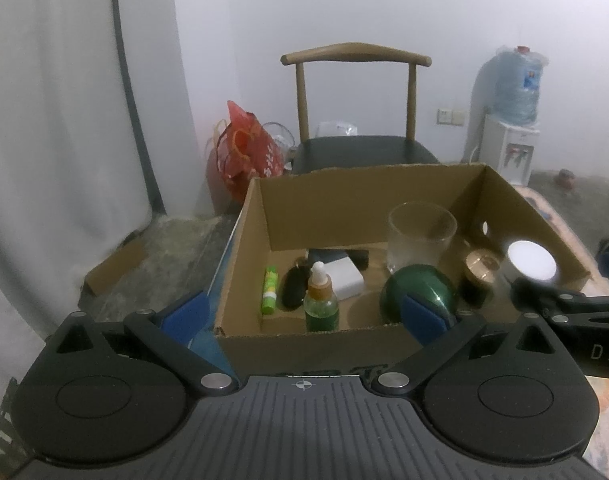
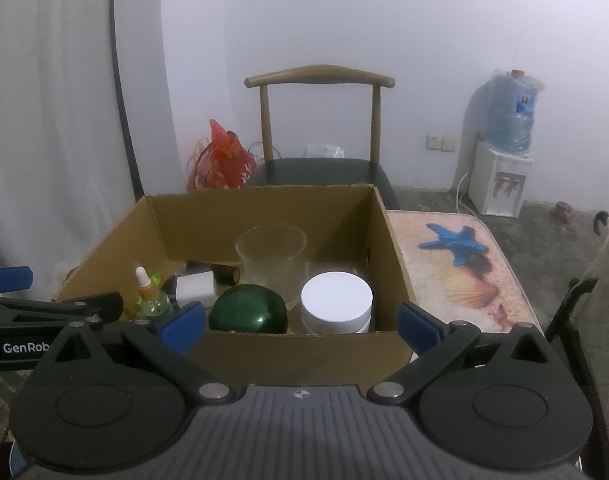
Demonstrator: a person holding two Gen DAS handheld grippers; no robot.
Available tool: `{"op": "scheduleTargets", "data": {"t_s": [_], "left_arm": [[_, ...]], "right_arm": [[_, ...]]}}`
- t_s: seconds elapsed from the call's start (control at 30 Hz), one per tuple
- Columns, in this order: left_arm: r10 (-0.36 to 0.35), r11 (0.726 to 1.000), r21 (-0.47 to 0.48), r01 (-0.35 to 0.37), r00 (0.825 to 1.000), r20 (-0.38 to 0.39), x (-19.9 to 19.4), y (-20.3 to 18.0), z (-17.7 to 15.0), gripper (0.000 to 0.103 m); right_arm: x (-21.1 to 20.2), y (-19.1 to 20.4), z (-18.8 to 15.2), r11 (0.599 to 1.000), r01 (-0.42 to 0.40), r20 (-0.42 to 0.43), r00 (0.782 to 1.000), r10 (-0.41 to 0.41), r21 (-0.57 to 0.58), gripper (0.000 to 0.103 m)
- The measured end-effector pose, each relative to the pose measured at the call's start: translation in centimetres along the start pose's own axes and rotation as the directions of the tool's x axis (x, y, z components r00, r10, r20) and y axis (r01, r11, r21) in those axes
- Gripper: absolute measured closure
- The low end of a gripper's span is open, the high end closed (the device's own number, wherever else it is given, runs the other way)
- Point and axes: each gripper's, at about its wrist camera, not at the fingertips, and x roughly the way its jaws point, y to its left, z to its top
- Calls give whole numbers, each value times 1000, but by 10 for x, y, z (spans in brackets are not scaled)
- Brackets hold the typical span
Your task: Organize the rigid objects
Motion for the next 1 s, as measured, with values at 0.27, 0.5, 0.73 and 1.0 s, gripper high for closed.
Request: {"op": "scheduleTargets", "data": {"t_s": [0.27,0.5,0.73,1.0], "left_arm": [[4,1000,-2,-4,1000,-2,0,1,0,0],[2,1000,-2,-2,1000,-1,0,2,0,0],[8,1000,-3,-8,1000,-6,0,1,-1,1],[7,1000,-3,-7,1000,-6,0,1,-1,0]], "right_arm": [[0,0,1,1000,-7,-2,1000,7,-1,0],[0,0,1,1000,-8,-1,1000,8,1,0],[2,0,1,1000,-13,-9,1000,13,3,0],[2,1,1,1000,-15,-11,1000,15,7,0]]}}
